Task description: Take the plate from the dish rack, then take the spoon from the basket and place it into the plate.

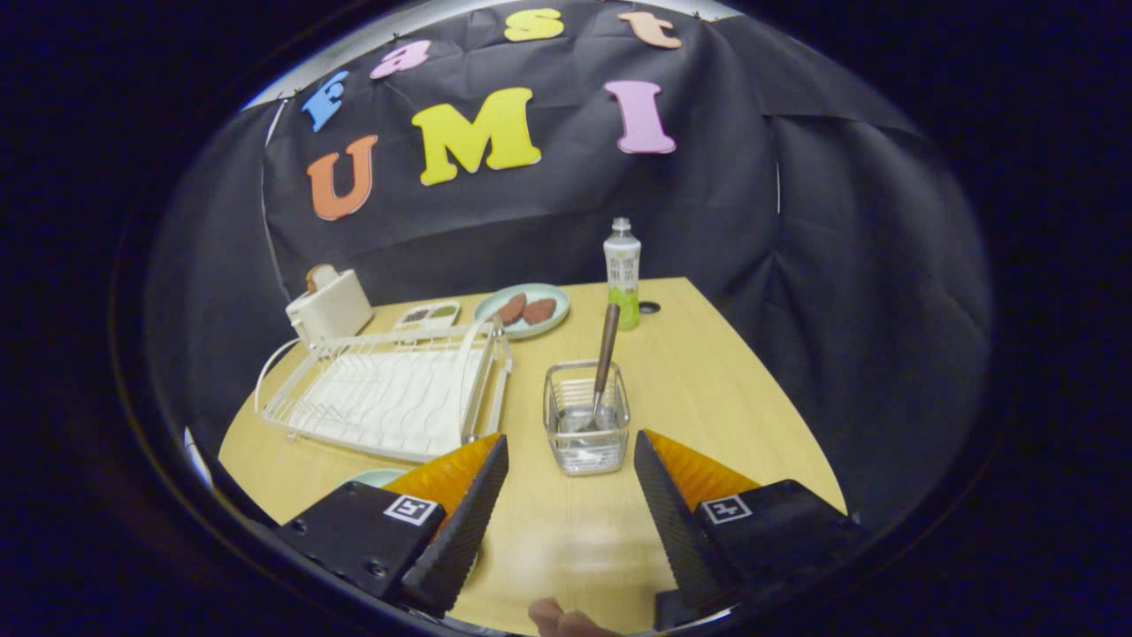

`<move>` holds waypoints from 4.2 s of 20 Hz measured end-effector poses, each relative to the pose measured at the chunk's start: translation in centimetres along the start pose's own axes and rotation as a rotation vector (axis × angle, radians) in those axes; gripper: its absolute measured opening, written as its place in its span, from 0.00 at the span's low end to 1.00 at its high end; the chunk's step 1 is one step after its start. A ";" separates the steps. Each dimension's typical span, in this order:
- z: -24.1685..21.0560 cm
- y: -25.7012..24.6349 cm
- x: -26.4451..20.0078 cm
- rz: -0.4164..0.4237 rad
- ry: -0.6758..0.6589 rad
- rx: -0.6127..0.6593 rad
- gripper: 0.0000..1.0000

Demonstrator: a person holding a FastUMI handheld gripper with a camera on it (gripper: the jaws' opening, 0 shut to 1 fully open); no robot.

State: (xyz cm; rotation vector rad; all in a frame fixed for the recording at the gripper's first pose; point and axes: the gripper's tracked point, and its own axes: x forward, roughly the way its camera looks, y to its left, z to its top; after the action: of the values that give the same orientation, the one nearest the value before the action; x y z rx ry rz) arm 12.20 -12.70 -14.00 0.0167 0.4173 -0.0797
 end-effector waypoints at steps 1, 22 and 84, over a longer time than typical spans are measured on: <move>0.5 -0.3 1.1 0.003 -0.025 0.000 0.93; 4.4 -1.3 14.6 0.068 0.021 0.001 0.21; -5.1 14.7 -7.8 -0.125 -0.357 -0.036 0.86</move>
State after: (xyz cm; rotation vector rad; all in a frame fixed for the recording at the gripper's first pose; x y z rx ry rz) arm 4.27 2.69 -15.49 -0.0583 0.0627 -0.1947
